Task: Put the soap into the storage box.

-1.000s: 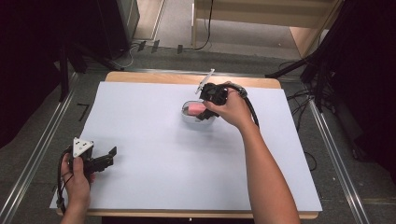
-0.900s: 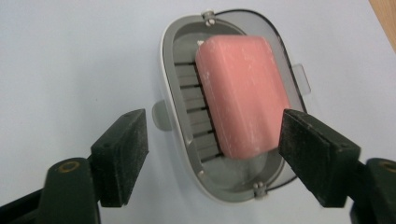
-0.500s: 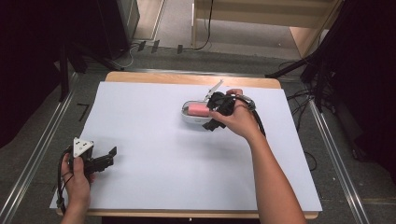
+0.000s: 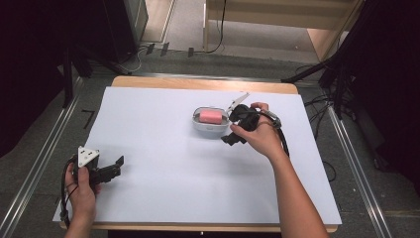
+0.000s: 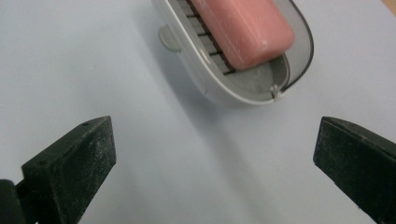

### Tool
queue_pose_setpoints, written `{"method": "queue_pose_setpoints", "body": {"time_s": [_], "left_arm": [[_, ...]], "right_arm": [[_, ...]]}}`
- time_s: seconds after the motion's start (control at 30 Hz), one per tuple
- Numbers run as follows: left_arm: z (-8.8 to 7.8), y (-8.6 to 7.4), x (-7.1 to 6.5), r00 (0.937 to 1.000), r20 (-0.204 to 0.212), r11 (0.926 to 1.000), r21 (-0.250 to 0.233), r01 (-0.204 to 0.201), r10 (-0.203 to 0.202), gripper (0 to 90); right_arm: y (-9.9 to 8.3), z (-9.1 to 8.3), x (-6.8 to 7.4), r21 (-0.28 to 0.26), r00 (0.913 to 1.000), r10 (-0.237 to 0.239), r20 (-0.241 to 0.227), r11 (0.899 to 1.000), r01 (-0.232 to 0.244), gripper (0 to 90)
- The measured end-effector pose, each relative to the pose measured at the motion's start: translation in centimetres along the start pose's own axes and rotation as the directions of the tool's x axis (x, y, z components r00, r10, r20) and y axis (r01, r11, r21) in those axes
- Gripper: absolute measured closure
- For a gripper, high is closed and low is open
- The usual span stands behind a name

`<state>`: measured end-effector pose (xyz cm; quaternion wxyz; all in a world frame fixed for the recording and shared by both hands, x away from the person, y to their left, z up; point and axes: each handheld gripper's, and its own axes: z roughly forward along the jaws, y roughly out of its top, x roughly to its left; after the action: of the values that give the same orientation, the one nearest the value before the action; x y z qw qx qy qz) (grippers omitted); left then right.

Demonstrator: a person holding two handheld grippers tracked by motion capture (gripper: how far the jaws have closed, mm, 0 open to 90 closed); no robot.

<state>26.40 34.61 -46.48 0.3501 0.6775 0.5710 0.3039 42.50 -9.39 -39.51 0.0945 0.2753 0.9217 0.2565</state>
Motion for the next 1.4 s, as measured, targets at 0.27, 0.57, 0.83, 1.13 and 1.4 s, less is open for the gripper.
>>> {"method": "queue_pose_setpoints", "body": {"time_s": [0.27, 0.57, 0.83, 1.13, 1.4], "left_arm": [[0.0, 0.0, 0.0, 1.0, -0.001, 1.0, -0.002, 0.003, -0.003, 13.1], [-0.1, 0.0, 0.0, 1.0, -0.002, 1.0, -0.005, 0.003, -0.003, 11.7], [-0.2, -0.1, -0.1, 1.0, -0.004, 0.9998, -0.02, 0.001, -0.001, 8.5], [-0.4, -0.2, 0.0, 0.9999, -0.009, 0.9992, -0.038, 0.009, -0.01, 0.9], [-0.6, -0.3, -0.1, 0.9996, -0.024, 0.9979, -0.063, 0.011, -0.012, 0.0]], "right_arm": [[-3.2, -0.4, 0.1, -0.005, 0.9985, 0.052, 0.018, 0.999, -0.052, 0.0], [-7.1, -0.9, 0.2, -0.042, 0.9903, 0.134, 0.036, 0.99, -0.132, 0.0], [-9.5, -1.6, 0.7, -0.079, 0.9838, 0.171, 0.053, 0.983, -0.167, 0.0], [-11.9, -2.2, 0.8, -0.111, 0.9767, 0.205, 0.063, 0.974, -0.198, 0.0], [-14.1, -2.6, 1.0, -0.134, 0.9713, 0.228, 0.068, 0.967, -0.218, 0.0]]}}
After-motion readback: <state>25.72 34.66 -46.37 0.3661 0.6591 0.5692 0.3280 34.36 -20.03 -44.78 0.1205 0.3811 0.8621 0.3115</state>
